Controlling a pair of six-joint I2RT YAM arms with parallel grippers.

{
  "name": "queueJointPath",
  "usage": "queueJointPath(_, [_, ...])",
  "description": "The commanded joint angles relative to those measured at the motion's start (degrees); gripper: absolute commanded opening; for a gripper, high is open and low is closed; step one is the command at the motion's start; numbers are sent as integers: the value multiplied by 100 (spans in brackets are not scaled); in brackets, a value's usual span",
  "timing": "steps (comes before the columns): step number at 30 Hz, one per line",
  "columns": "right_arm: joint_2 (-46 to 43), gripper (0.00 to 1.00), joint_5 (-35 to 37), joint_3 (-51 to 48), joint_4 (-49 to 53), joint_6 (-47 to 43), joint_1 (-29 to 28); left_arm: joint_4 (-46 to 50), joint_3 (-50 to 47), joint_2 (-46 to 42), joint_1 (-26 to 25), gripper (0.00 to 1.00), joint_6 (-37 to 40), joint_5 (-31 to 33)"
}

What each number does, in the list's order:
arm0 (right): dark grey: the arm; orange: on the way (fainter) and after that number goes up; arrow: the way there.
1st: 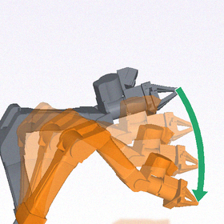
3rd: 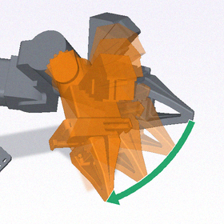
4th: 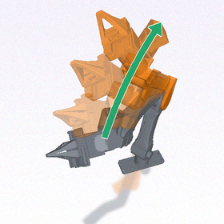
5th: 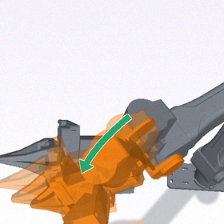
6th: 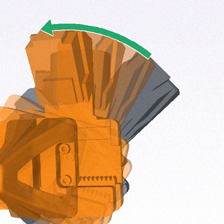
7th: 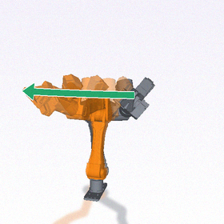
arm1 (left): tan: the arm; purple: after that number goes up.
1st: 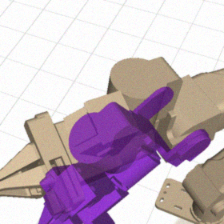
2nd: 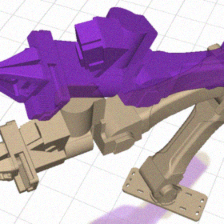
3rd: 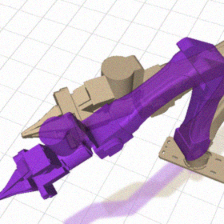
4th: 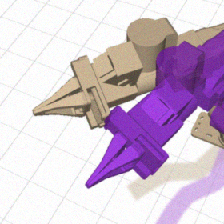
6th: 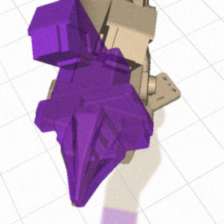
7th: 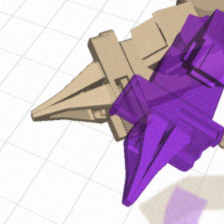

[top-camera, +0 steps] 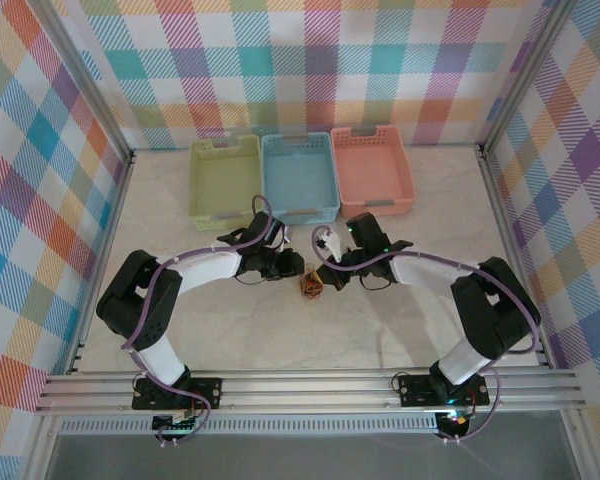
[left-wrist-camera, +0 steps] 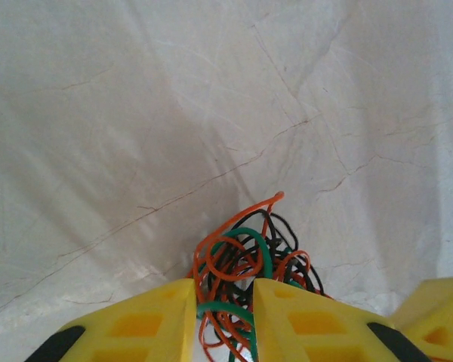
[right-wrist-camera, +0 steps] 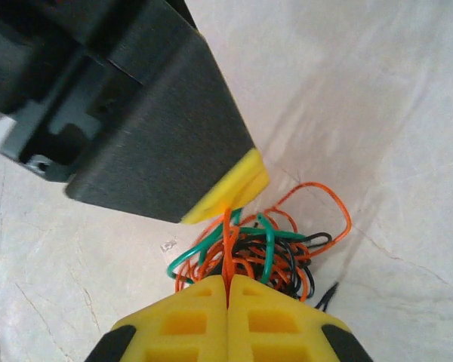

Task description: Untangle the cables

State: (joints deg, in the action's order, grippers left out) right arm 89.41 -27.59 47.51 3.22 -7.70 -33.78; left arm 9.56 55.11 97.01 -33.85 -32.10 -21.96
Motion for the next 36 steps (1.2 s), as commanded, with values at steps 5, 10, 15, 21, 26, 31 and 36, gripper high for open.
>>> queueJointPath(5, [-259,0,56,-128,-515,145,7,-401,-303,-405,28,30,-10,-293])
queueJointPath(10, [-301,0,115,-179,-611,155,59,-376,-400,-642,36,30,24,23])
queueJointPath(15, [-183,0,99,-67,-474,347,65,-818,-613,-807,62,31,-98,-218])
queueJointPath(21, [-152,0,46,-46,-460,356,65,-1019,-660,-843,54,33,-89,-425])
queueJointPath(26, [-127,0,-32,-26,-437,331,65,-1262,-651,-902,54,35,-2,-459])
queueJointPath(31, [-126,0,-87,-29,-432,326,71,-1327,-613,-856,56,33,50,-500])
queueJointPath(36, [-108,0,-149,-20,-417,318,70,-1324,-567,-757,53,32,63,-523])
